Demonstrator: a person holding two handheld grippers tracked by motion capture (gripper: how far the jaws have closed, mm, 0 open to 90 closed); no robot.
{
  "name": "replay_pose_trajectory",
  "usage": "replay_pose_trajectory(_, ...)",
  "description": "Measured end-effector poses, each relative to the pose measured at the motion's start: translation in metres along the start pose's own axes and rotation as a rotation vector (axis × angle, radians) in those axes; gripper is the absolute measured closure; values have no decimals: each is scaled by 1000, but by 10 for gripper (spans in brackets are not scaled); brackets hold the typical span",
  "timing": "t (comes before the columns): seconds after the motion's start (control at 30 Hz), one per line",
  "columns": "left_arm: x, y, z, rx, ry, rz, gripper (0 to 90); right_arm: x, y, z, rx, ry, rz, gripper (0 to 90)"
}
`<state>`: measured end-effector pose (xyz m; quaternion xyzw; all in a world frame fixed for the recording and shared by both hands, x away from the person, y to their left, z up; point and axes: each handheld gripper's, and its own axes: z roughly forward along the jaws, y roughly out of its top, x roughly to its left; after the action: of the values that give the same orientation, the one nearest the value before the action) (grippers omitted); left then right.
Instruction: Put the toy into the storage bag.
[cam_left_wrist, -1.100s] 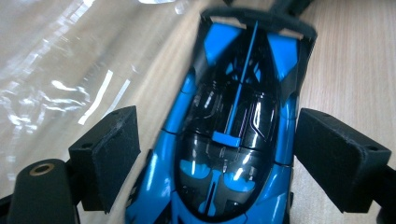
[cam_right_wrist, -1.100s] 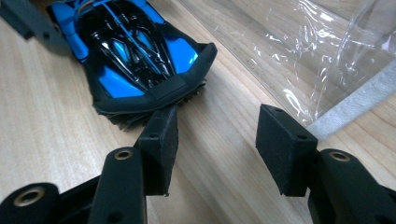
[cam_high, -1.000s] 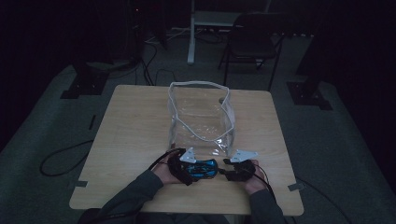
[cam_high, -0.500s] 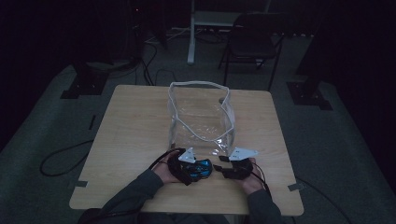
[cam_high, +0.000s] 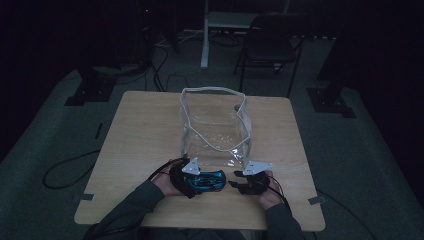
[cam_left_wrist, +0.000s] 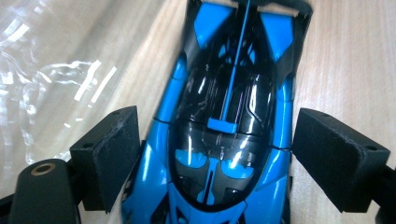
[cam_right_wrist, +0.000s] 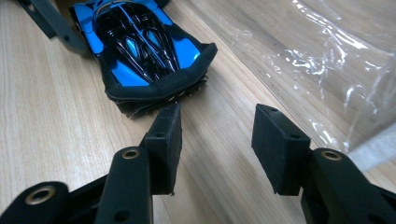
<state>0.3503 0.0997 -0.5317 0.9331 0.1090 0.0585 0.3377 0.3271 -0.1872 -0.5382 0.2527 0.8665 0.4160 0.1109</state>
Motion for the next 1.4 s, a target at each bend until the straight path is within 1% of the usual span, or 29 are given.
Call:
replay_pose_trajectory(0.07,2,-3,3,11,-3,-5,157,0,1,3,6,4,-6,529)
replay_pose_trajectory(0.1,3,-4,5,6,-14,-16,157,1,2,5,10,9,-8,528)
replay_pose_trajectory(0.17,4,-7,4,-14,-14,-13,156,3,3,9,15,21,-18,527)
replay_pose_trajectory(0.23,5,-8,4,-22,-18,-11,156,4,4,11,20,29,-28,521)
replay_pose_trajectory(0.3,5,-11,5,-40,-24,-6,157,5,5,14,23,32,-27,519)
replay_pose_trajectory(0.4,4,-13,6,-75,-21,-11,161,4,5,15,10,50,-14,521)
replay_pose_trajectory(0.57,5,-13,6,-84,-17,-15,178,3,5,16,-2,61,-1,526)
replay_pose_trajectory(0.63,6,-14,5,-87,-15,-16,203,2,5,15,-20,68,13,529)
replay_pose_trajectory(0.73,6,-14,5,-91,-12,-21,213,-2,7,11,-78,90,38,541)
replay_pose_trajectory(0.8,6,-14,5,-92,-10,-24,225,-4,8,10,-89,92,52,543)
replay_pose_trajectory(0.87,6,-14,5,-90,-10,-24,229,-5,8,11,-97,98,57,549)
replay_pose_trajectory(1.0,6,-12,5,-70,-14,-19,225,-5,10,10,-114,113,35,566)
replay_pose_trajectory(1.13,6,-11,5,-70,-17,-22,222,-6,13,8,-149,144,33,594)
replay_pose_trajectory(1.27,6,-10,5,-68,-22,-21,222,-4,15,7,-159,161,31,614)
replay_pose_trajectory(1.4,7,-9,6,-66,-43,-27,220,-3,16,5,-175,193,28,621)
